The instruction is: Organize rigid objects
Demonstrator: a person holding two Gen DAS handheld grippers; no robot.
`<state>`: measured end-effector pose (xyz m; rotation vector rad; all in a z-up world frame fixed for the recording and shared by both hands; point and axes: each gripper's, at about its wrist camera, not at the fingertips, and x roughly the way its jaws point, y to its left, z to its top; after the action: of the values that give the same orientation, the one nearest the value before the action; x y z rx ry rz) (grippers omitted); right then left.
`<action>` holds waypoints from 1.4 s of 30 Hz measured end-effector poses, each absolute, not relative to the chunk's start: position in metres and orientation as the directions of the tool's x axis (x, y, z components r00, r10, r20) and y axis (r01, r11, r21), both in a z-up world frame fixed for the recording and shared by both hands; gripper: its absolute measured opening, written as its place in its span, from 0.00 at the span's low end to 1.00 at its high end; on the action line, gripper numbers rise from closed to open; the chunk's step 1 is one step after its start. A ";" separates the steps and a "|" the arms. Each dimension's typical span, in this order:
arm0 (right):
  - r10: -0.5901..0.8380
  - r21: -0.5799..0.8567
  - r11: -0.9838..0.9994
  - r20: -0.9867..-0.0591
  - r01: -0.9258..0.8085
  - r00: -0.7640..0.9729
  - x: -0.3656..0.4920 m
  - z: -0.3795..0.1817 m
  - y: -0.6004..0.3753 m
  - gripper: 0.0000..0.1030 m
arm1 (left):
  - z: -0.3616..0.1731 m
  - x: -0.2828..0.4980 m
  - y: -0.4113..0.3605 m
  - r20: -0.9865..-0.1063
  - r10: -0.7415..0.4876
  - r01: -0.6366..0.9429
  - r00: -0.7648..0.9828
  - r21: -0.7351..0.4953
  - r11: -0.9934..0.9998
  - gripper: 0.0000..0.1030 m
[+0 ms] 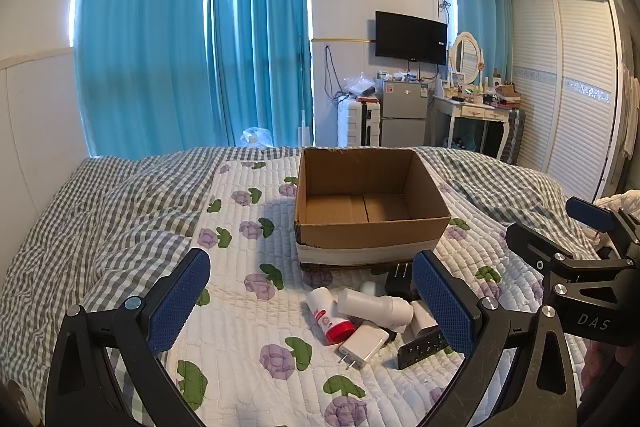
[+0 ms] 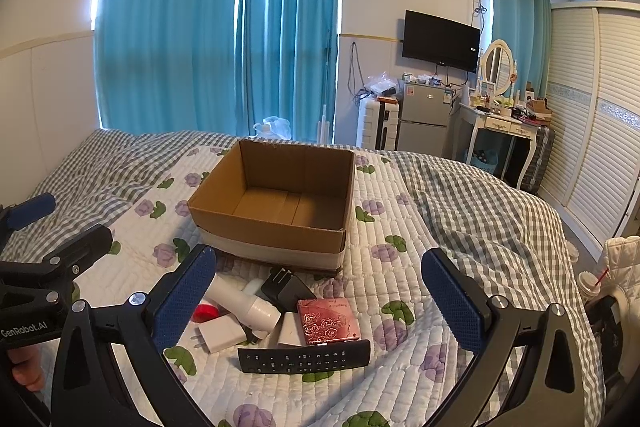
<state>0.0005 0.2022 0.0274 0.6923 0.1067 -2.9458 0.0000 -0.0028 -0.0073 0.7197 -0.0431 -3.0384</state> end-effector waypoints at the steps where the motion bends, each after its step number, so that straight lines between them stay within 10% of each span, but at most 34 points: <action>1: -0.094 -0.043 -0.991 -0.447 0.126 -0.889 0.000 0.027 0.202 1.00 | -0.007 0.000 -0.003 -0.448 -0.026 0.013 -0.893 0.032 -0.999 1.00; 42: -0.088 -0.053 -0.990 -0.463 0.127 -0.882 -0.002 0.025 0.195 1.00 | -0.008 0.000 -0.005 -0.459 -0.031 0.018 -0.888 0.031 -0.999 1.00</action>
<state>-0.0019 0.1950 0.0254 0.7182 0.1247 -2.9412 -0.0001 -0.0049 -0.0077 0.7373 -0.0401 -3.0276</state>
